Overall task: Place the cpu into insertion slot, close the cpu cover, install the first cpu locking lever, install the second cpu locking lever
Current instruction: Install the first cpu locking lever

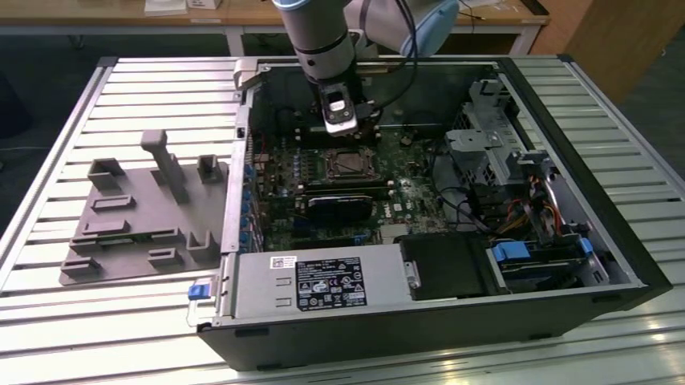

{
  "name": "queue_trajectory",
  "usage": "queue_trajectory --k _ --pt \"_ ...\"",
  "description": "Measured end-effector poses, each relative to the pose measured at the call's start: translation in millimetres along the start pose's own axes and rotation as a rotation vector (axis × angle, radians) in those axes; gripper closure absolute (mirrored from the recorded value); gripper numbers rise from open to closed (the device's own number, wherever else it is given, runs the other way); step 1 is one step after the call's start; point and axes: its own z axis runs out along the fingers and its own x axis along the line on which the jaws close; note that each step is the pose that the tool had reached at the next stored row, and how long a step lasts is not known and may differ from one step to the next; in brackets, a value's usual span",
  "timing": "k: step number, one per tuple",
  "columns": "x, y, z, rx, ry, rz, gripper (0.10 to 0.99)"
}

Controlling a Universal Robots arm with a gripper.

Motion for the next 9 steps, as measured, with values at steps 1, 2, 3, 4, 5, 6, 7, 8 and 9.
queue_trajectory --k 1,2,3,4,5,6,7,8,9 --pt "0.1 -0.1 0.5 0.001 -0.0008 0.003 0.98" --pt "0.2 -0.2 1.0 0.002 -0.0015 0.006 0.98" --pt "0.3 -0.3 1.4 0.003 -0.0022 0.009 0.98" --pt "0.4 -0.4 1.7 0.004 -0.0029 0.012 0.98" --pt "0.5 -0.5 2.2 0.004 -0.0035 0.014 0.98" --pt "0.6 -0.5 2.6 0.005 -0.0042 0.017 0.98" --pt "0.7 -0.6 3.0 0.005 -0.0047 0.02 0.98" --pt "0.8 -0.6 3.3 0.006 -0.0051 0.022 0.98" --pt "0.8 -0.7 3.4 0.006 -0.0054 0.024 0.98"
